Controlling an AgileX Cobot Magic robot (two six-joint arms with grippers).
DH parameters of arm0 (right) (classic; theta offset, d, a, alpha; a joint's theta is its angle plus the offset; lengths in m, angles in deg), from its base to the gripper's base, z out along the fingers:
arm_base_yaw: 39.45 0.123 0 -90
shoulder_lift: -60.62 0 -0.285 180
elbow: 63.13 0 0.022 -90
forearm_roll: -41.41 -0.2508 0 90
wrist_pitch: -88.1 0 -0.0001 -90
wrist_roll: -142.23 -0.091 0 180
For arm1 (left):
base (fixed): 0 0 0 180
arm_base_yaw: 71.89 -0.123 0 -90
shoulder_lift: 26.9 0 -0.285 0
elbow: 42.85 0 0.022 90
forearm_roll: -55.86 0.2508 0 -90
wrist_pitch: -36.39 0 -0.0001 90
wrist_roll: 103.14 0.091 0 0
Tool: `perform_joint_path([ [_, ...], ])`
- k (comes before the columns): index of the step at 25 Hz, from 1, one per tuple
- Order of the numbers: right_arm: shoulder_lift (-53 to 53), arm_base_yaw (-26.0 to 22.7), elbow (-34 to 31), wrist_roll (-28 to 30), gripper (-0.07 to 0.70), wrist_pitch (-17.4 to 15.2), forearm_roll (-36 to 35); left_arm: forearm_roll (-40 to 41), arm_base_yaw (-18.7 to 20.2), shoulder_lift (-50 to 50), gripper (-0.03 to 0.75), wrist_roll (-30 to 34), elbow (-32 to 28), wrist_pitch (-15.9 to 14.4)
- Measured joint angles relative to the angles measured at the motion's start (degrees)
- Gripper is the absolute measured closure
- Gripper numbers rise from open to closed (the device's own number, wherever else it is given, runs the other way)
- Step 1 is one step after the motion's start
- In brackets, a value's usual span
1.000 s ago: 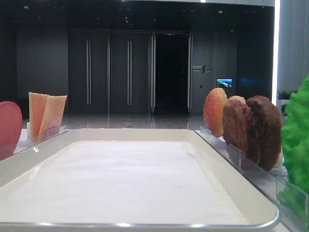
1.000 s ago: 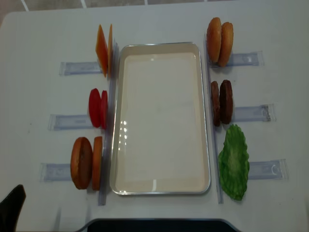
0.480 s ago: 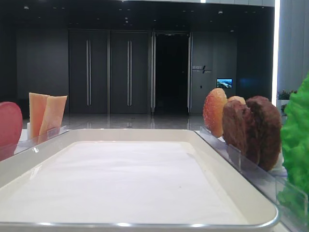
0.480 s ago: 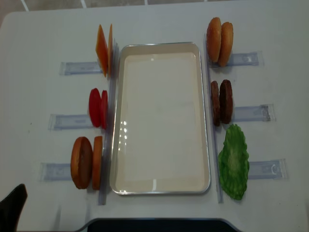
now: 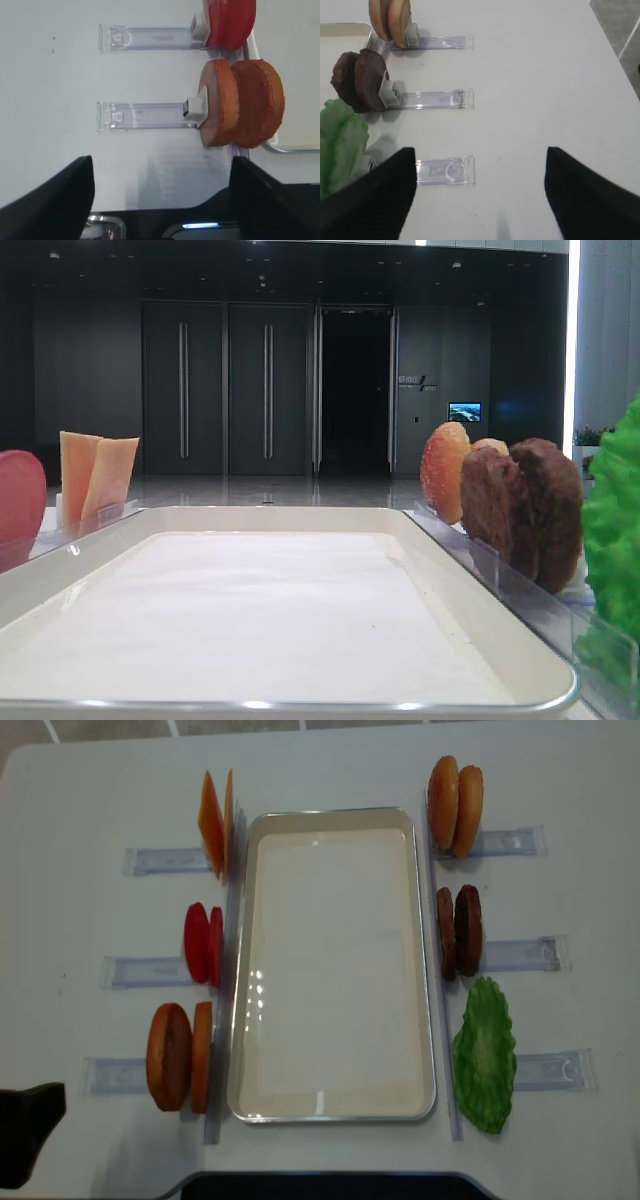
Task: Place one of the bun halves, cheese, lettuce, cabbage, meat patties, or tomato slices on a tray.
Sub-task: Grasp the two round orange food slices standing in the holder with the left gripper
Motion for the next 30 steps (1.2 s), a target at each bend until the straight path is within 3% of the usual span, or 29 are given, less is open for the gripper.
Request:
perform_joint_path([
  [22,0.0,0.0,0.0,0.0,0.097,0.0,0.0,0.3,0.0,-42.9,0.073,0.9,22.8,-0.9],
  [30,0.0,0.0,0.0,0.0,0.097,0.0,0.0,0.3,0.0,-49.9,0.073,1.0,24.7,-1.7],
])
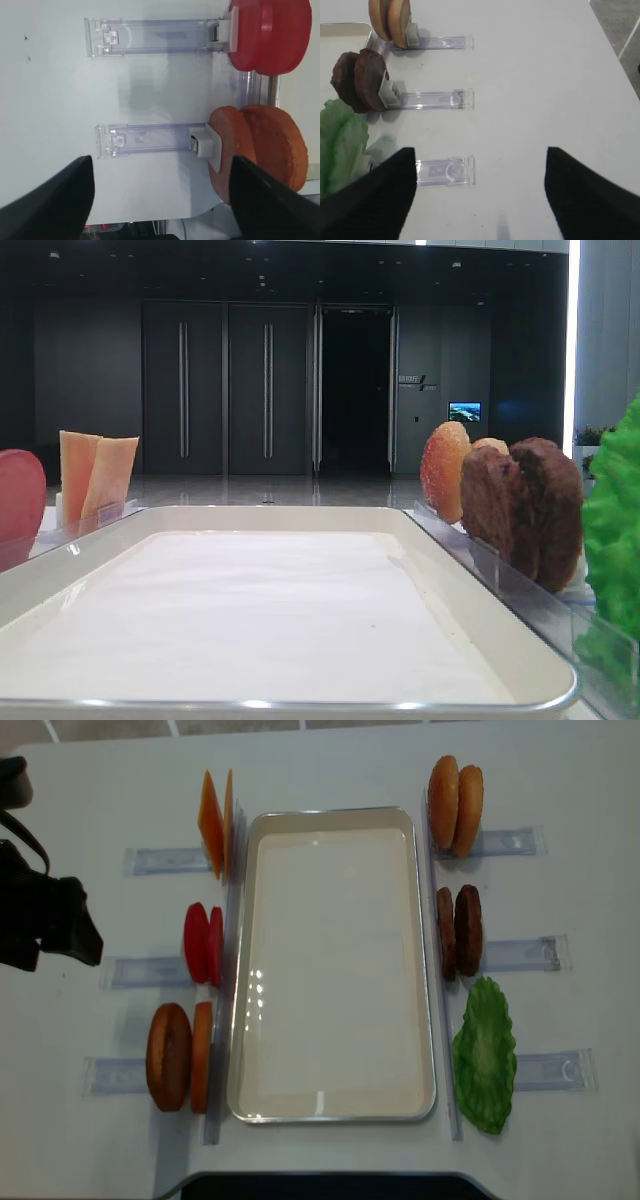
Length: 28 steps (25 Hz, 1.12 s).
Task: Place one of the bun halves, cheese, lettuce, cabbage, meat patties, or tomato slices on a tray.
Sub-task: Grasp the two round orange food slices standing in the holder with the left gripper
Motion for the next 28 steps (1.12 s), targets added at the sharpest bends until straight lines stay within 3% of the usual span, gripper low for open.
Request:
perform_joint_path([
  [5,0.0,0.0,0.0,0.0,0.097,0.0,0.0,0.0,1.1,-0.2,0.073,0.0,0.1,-0.1],
  [12,0.0,0.0,0.0,0.0,0.097,0.0,0.0,-0.1,11.9,-0.2,0.073,-4.8,0.1,-0.1],
  [20,0.0,0.0,0.0,0.0,0.097,0.0,0.0,0.1,23.8,-0.2,0.073,-18.6,0.1,-0.1],
  [25,0.0,0.0,0.0,0.0,0.097,0.0,0.0,-0.3,28.9,-0.6,0.073,-24.2,0.1,-0.1],
  [28,0.0,0.0,0.0,0.0,0.097,0.0,0.0,-0.6,29.7,-1.9,0.073,-25.7,0.1,-0.1],
])
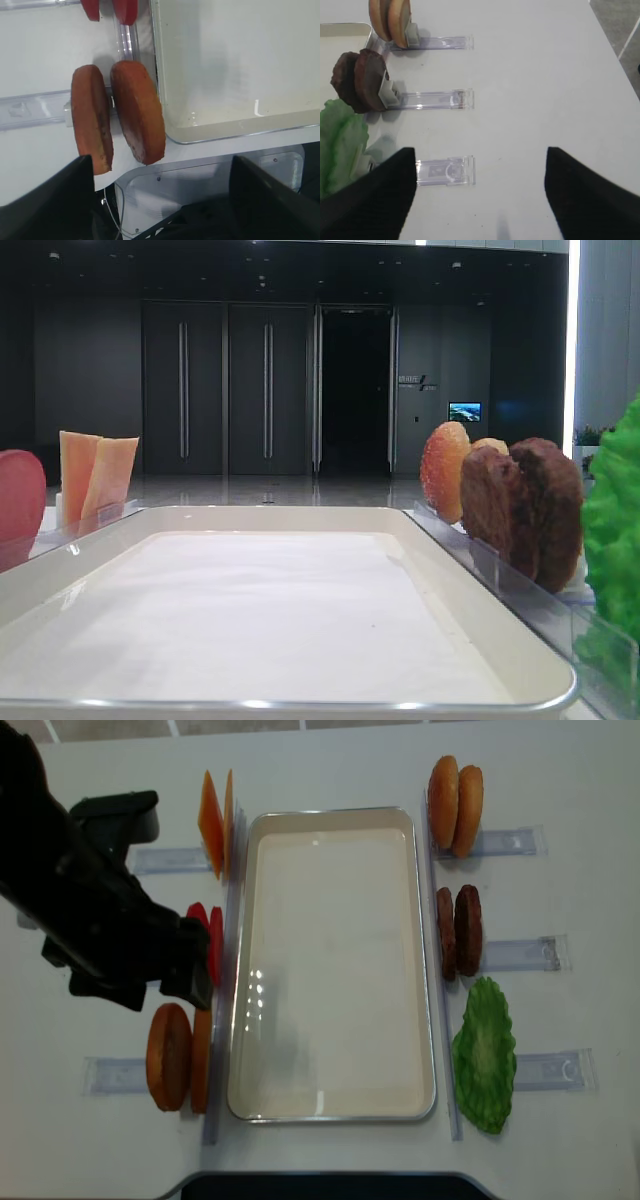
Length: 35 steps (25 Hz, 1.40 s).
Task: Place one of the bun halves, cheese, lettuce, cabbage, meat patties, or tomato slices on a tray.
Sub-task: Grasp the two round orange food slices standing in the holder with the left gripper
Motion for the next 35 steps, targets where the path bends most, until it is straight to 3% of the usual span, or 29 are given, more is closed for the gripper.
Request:
perform_joint_path([
  [35,0.0,0.0,0.0,0.0,0.097,0.0,0.0,3.4,5.1,-16.7,0.073,-1.9,0.0,0.4],
])
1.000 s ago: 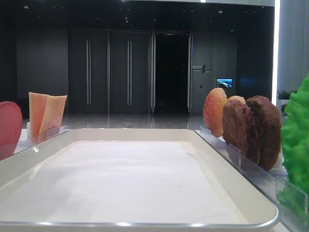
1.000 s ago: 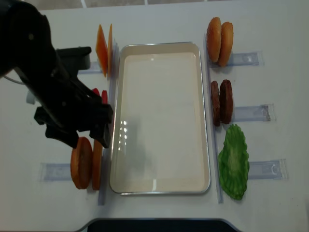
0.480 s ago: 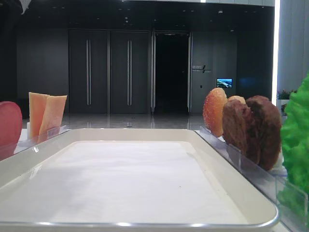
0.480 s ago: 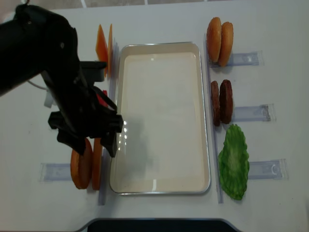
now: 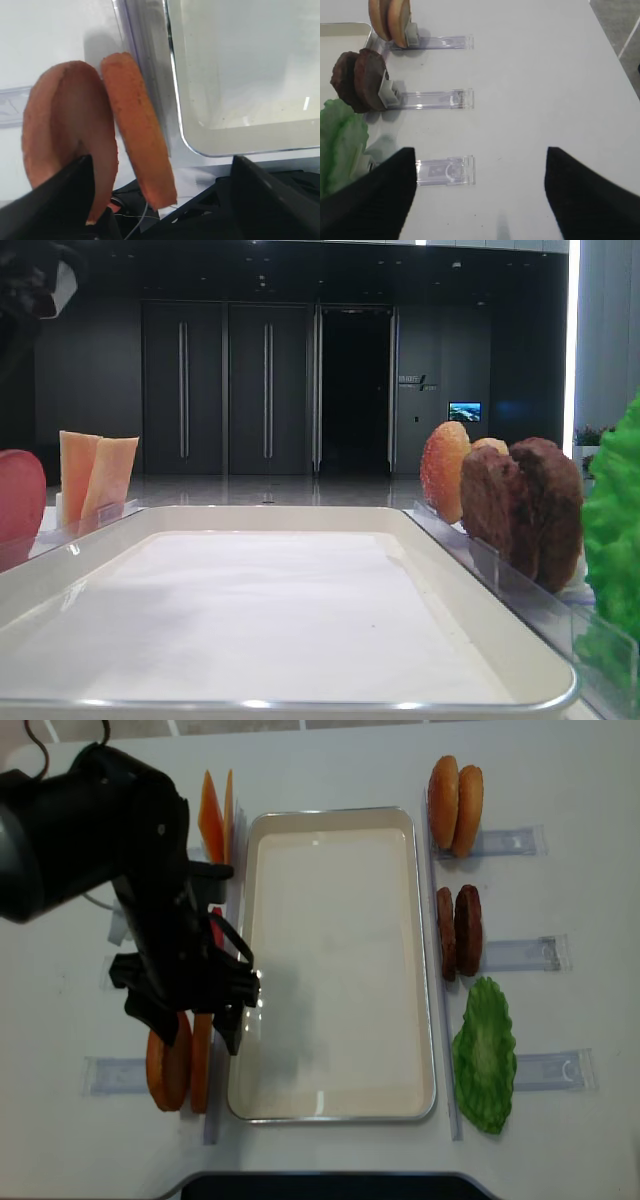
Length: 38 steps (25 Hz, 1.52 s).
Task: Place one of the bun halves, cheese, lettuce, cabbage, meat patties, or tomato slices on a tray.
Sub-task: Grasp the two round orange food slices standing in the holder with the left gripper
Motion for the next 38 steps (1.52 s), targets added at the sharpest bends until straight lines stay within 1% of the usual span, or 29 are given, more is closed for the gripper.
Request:
perform_joint_path([
  [12,0.0,0.0,0.0,0.0,0.097,0.0,0.0,1.9,0.0,-3.6,0.074,0.4,0.0,0.3],
  [14,0.0,0.0,0.0,0.0,0.097,0.0,0.0,2.0,0.0,-3.8,0.094,0.7,0.0,0.3],
  [17,0.0,0.0,0.0,0.0,0.097,0.0,0.0,2.3,0.0,-3.9,0.183,0.8,0.0,0.4],
  [24,0.0,0.0,0.0,0.0,0.097,0.0,0.0,3.8,0.0,-3.9,0.559,0.9,0.0,0.3],
  [25,0.0,0.0,0.0,0.0,0.097,0.0,0.0,4.1,0.0,-3.9,0.571,0.9,0.0,0.2],
  [38,0.0,0.0,0.0,0.0,0.097,0.0,0.0,3.9,0.0,-3.2,0.571,1.2,0.0,0.2],
])
